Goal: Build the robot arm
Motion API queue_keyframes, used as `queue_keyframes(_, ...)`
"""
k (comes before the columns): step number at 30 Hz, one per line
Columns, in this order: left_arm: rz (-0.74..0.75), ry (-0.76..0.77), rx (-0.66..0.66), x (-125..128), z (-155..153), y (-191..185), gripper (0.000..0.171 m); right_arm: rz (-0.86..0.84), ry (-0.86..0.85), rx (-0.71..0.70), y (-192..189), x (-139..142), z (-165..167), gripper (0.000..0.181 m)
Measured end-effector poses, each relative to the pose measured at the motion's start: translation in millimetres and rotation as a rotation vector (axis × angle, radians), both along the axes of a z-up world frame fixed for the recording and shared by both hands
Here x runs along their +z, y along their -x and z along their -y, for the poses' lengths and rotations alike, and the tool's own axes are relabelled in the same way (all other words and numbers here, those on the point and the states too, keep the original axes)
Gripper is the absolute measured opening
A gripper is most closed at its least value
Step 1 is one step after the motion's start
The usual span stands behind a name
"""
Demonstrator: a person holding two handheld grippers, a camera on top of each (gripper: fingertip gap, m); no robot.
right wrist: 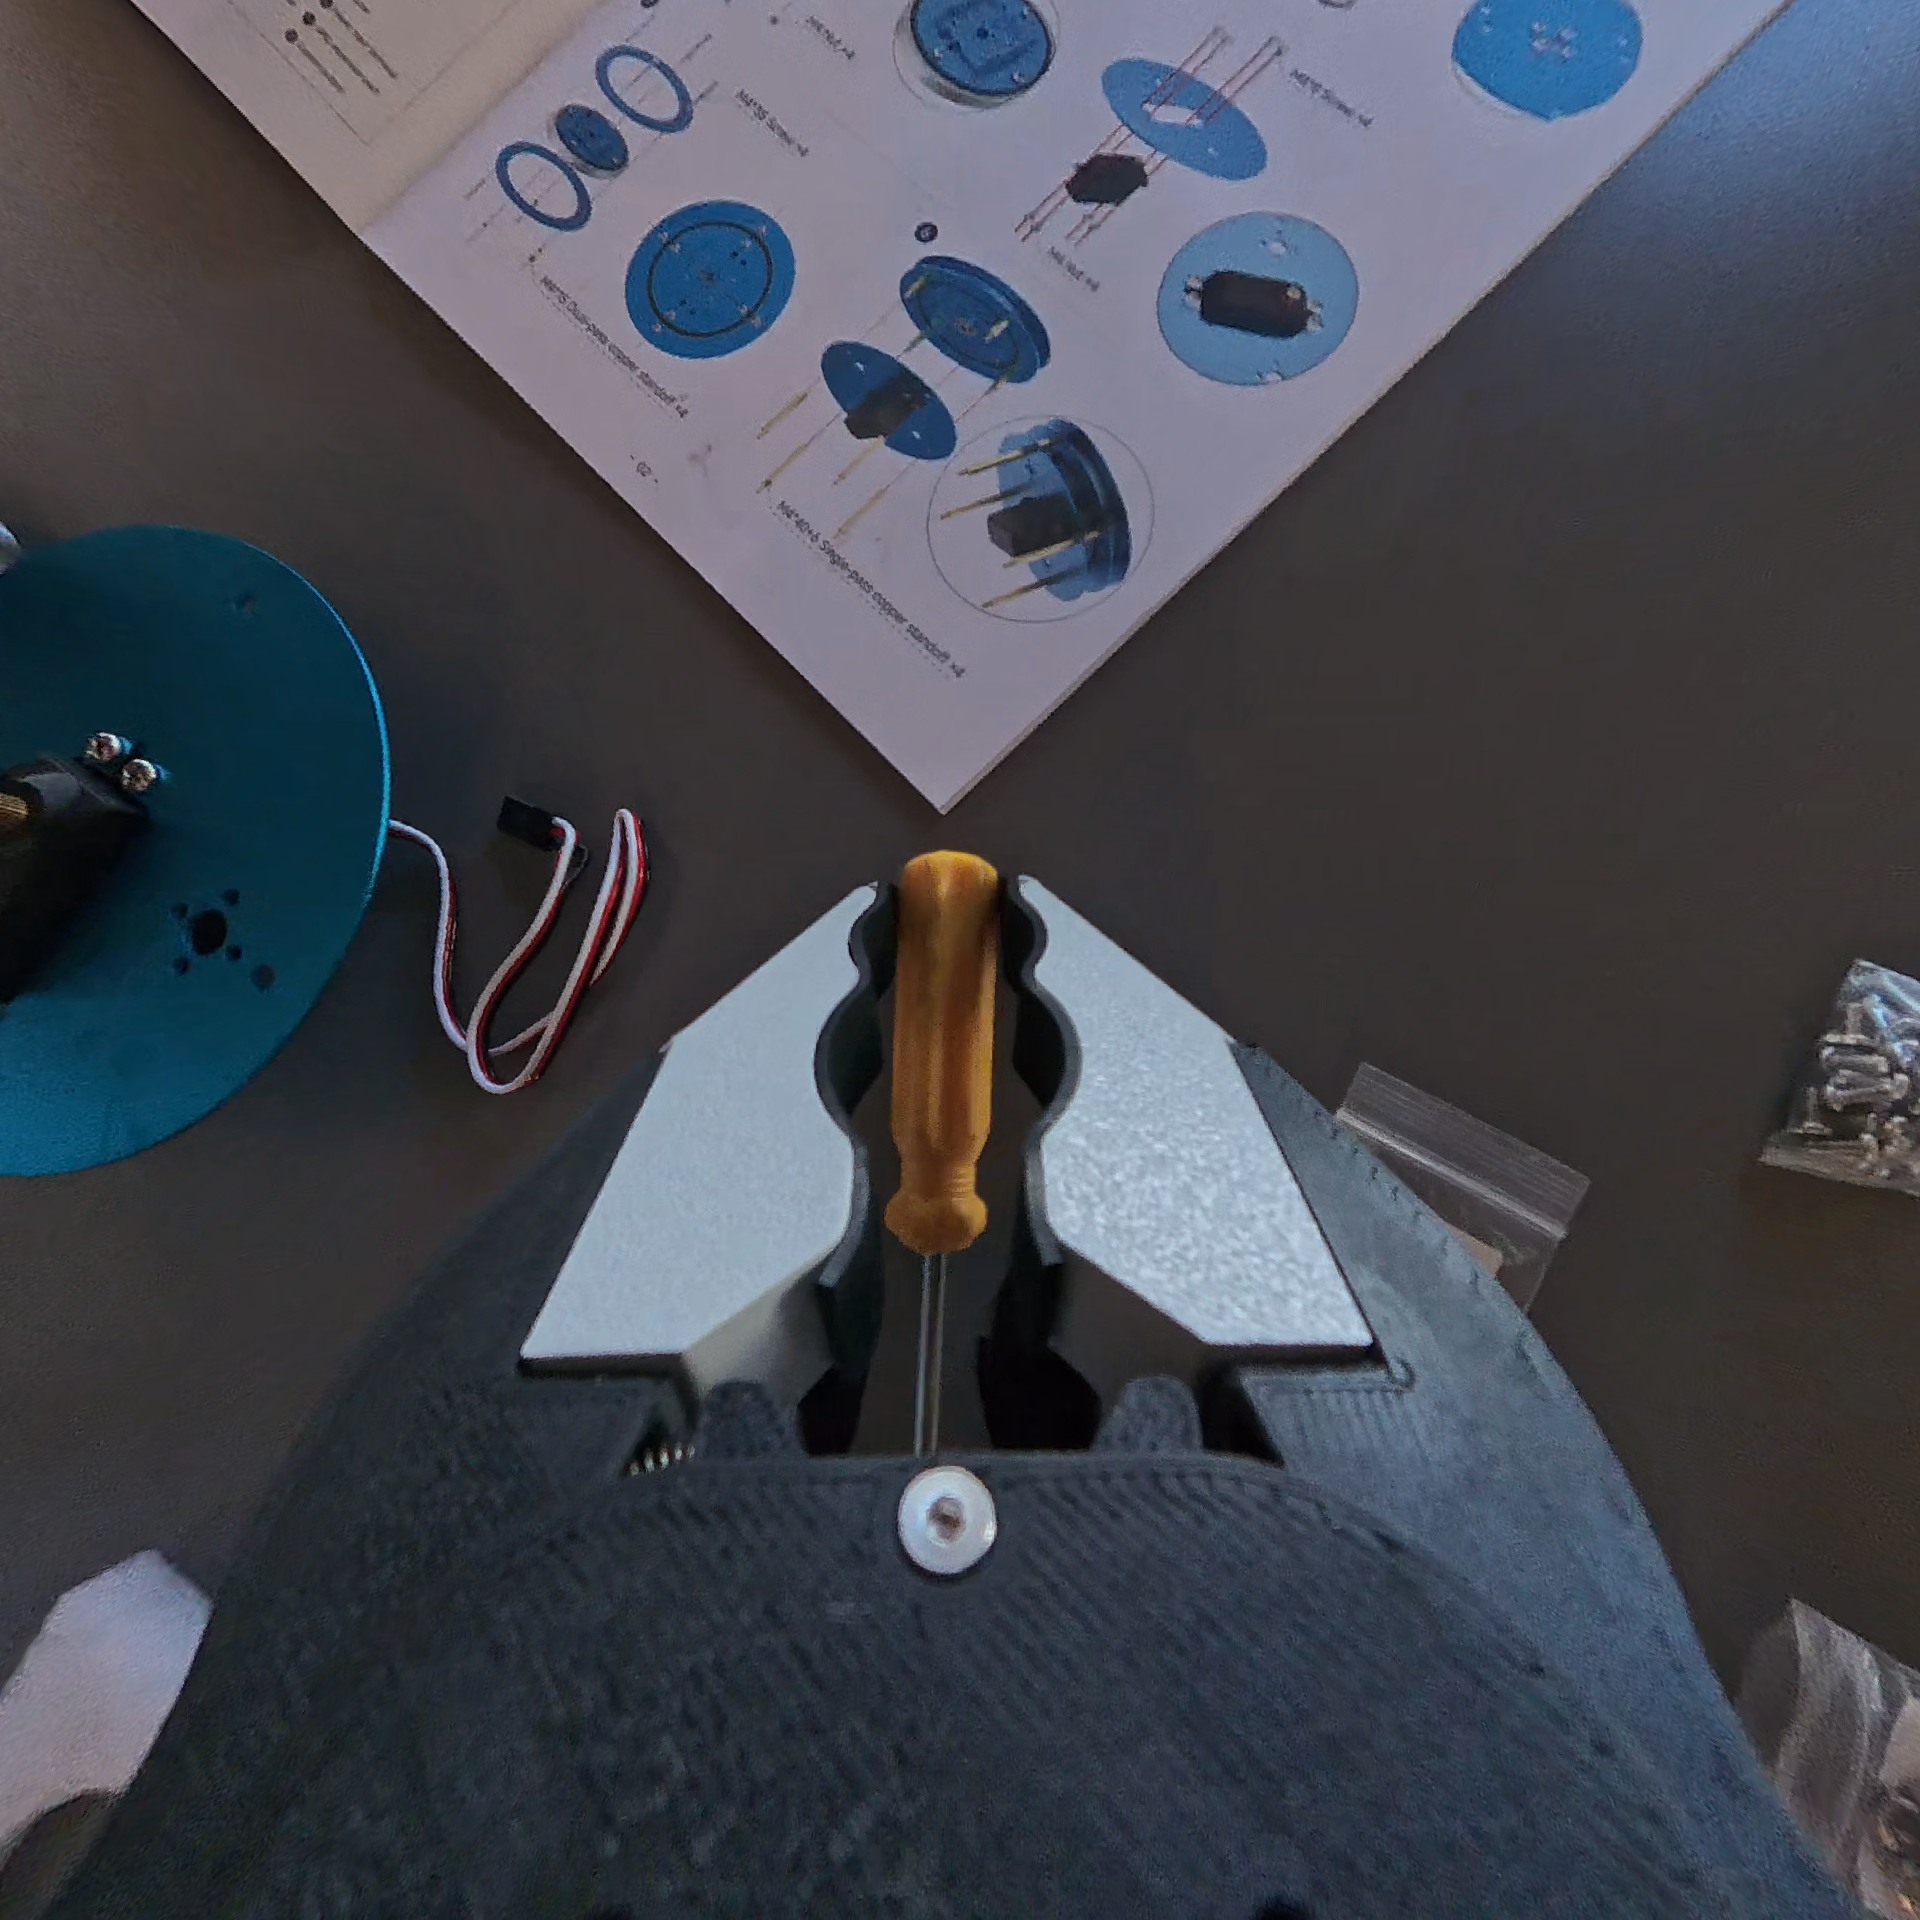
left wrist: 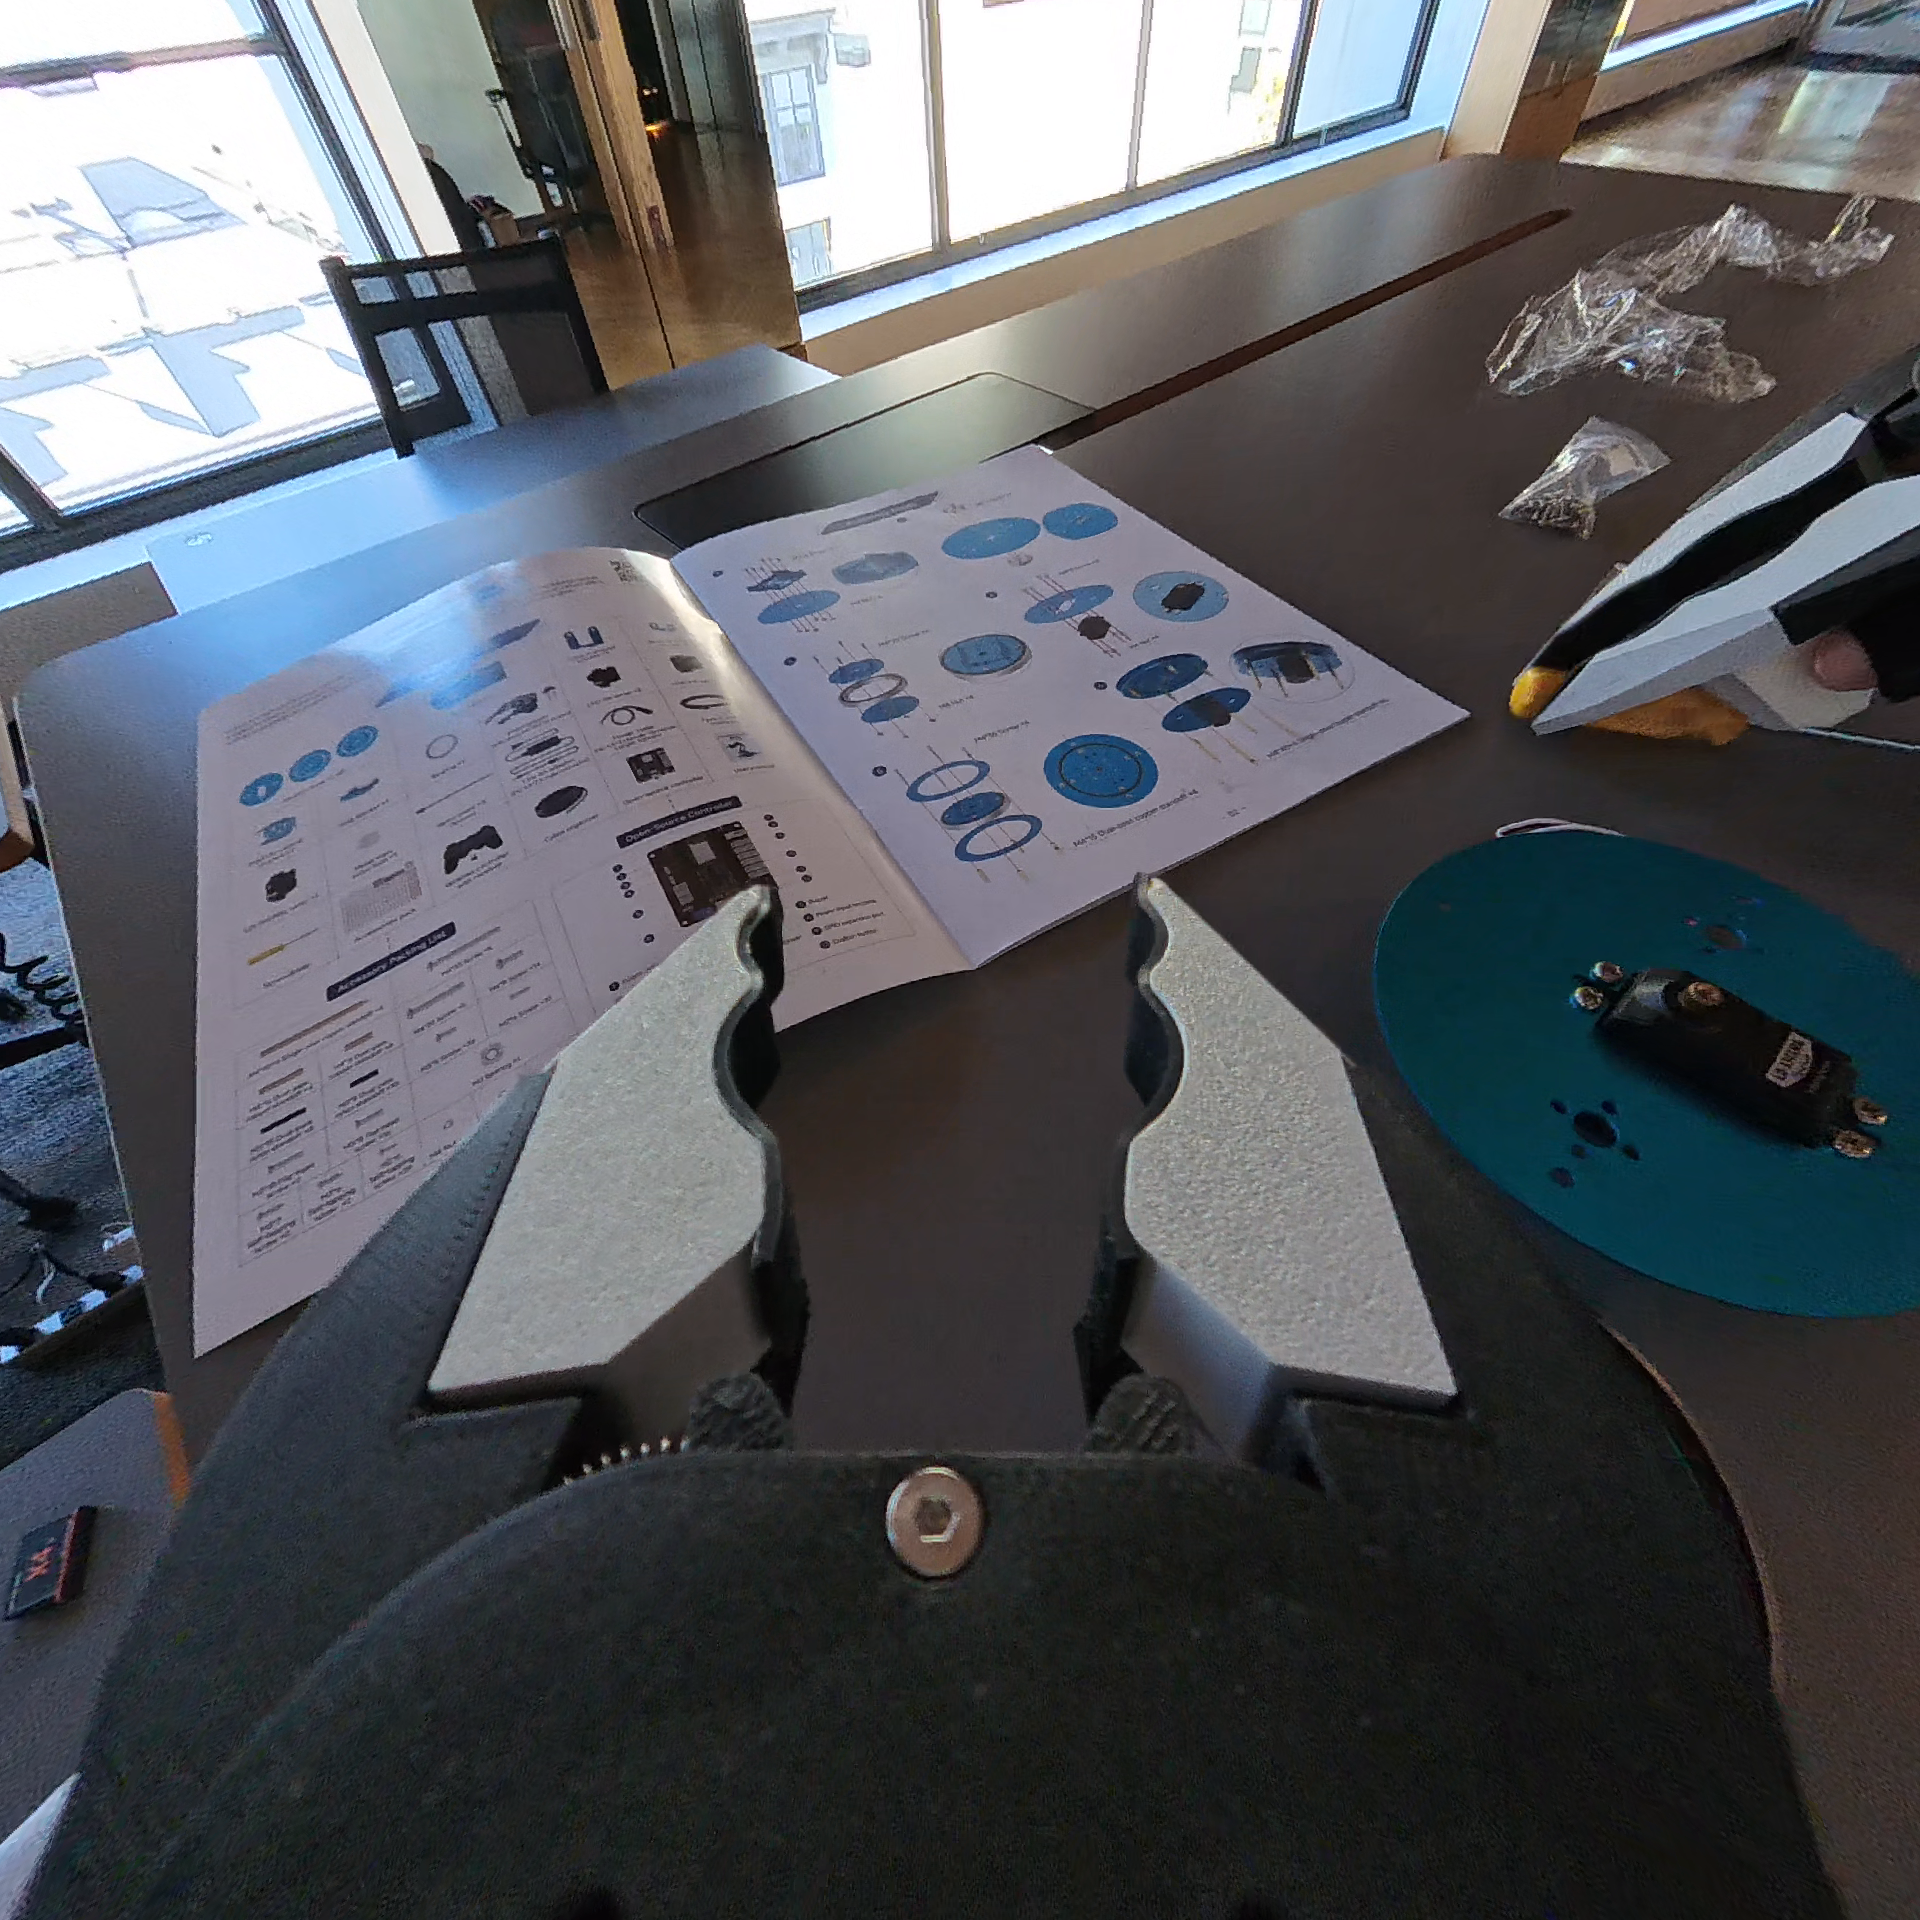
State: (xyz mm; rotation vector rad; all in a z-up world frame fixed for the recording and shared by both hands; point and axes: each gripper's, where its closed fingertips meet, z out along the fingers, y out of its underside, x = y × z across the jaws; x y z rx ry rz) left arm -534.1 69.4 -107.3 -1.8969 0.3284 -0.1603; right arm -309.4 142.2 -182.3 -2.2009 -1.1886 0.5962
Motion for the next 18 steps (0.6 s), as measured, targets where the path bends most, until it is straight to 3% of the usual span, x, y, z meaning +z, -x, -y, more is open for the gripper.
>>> queue_keyframes(7, 0.004, -0.015, -0.012, -0.2, -2.3, -1.6, 0.063, -0.124, -0.112, 0.026, 2.3, 33.2, -5.4, 0.025)
queue_keyframes(12, 0.002, -0.055, -0.014, 3.7, -4.0, -1.6, 0.060, -0.425, -0.249, 0.084, 13.8, 94.2, 1.5, 0.029)
queue_keyframes(15, -0.010, -0.050, -0.010, 1.9, -5.3, -0.7, 0.060, -0.521, -0.267, 0.069, 14.0, 117.5, 9.1, 0.032)
queue_keyframes(18, -0.006, -0.041, -0.006, 0.4, -7.5, -0.7, 0.060, -0.529, -0.161, -0.004, 14.2, 117.3, 10.3, 0.026)
